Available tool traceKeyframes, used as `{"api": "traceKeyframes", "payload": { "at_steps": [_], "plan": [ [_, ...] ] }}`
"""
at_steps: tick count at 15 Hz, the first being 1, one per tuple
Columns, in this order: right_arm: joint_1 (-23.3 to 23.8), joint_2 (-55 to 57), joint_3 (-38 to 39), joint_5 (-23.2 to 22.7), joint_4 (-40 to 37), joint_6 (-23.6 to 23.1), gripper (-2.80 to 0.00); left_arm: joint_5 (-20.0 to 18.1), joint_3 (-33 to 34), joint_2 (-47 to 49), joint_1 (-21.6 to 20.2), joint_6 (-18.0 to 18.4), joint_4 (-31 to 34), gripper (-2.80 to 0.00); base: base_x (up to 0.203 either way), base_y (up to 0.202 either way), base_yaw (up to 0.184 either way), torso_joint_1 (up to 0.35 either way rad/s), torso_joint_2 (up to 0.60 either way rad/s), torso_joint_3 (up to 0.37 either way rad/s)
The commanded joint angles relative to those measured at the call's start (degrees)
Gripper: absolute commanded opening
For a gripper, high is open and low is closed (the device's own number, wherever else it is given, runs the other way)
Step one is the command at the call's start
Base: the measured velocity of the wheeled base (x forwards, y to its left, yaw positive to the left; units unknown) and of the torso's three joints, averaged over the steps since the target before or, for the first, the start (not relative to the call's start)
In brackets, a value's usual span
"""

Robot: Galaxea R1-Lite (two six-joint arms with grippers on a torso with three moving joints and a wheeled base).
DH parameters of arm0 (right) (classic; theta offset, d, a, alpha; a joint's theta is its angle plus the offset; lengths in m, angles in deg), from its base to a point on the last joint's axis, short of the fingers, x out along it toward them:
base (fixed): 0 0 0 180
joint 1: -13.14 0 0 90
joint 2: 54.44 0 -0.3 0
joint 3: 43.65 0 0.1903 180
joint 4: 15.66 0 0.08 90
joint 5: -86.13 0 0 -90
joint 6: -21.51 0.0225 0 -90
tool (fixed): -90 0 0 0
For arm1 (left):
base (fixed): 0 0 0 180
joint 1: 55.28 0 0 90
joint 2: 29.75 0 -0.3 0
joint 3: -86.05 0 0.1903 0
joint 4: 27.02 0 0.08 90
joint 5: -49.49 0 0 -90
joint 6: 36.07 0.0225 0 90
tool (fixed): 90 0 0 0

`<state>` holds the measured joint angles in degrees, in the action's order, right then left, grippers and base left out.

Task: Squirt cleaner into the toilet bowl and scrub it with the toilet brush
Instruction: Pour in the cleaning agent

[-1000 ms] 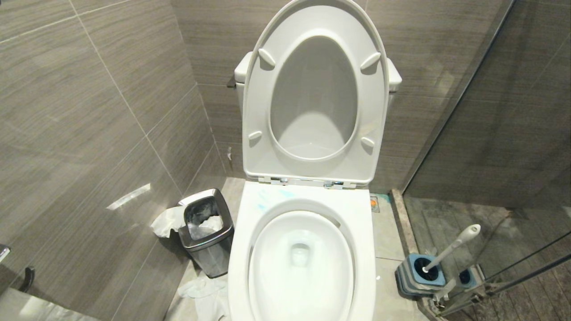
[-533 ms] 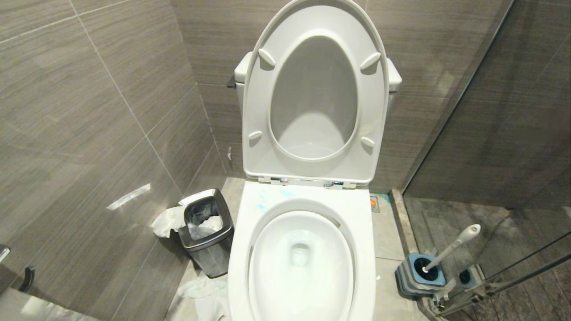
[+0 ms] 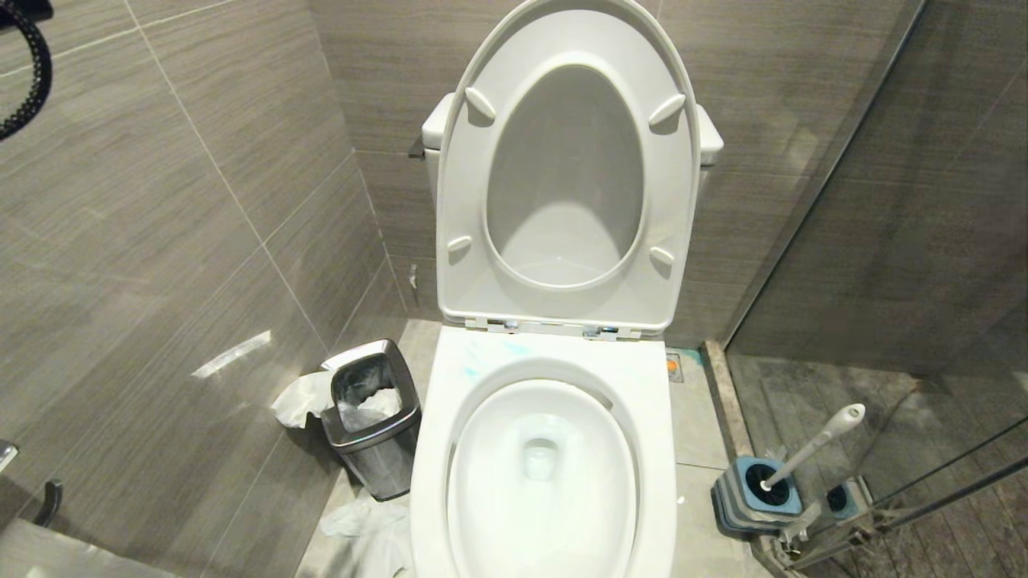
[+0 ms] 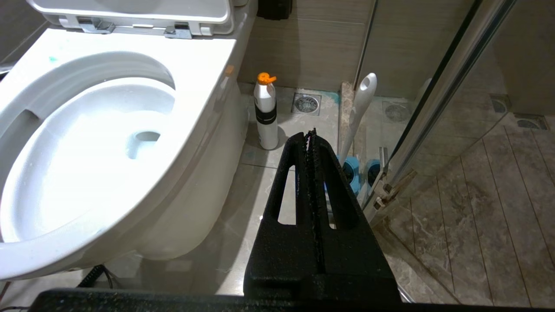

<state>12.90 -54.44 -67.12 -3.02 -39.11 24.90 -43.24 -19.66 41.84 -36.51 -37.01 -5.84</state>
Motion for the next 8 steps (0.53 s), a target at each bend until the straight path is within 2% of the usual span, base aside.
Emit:
{"api": "traceKeyframes", "payload": {
  "at_steps": [1, 3, 5, 8],
  "plan": [
    [-0.02, 0.09, 0.01, 0.03, 0.00, 0.04, -2.80, 0.85, -0.26, -0.99, 2.02, 0.07, 0.01, -2.80, 0.000, 0.000, 0.000, 0.000, 0.00, 0.000],
    [-0.02, 0.09, 0.01, 0.03, 0.00, 0.04, -2.80, 2.47, -0.27, -4.20, 3.73, 0.20, 0.20, -2.80, 0.000, 0.000, 0.000, 0.000, 0.00, 0.000],
    [-0.11, 0.09, 0.01, 0.03, 0.01, 0.04, -2.80, 2.65, -0.09, -8.06, 3.73, 0.20, 0.37, -2.80, 0.000, 0.000, 0.000, 0.000, 0.00, 0.000],
    [-0.03, 0.09, 0.01, 0.03, 0.01, 0.04, -2.80, 0.87, 0.09, -14.73, 2.29, 0.15, 0.25, -2.80, 0.000, 0.000, 0.000, 0.000, 0.00, 0.000]
  ]
}}
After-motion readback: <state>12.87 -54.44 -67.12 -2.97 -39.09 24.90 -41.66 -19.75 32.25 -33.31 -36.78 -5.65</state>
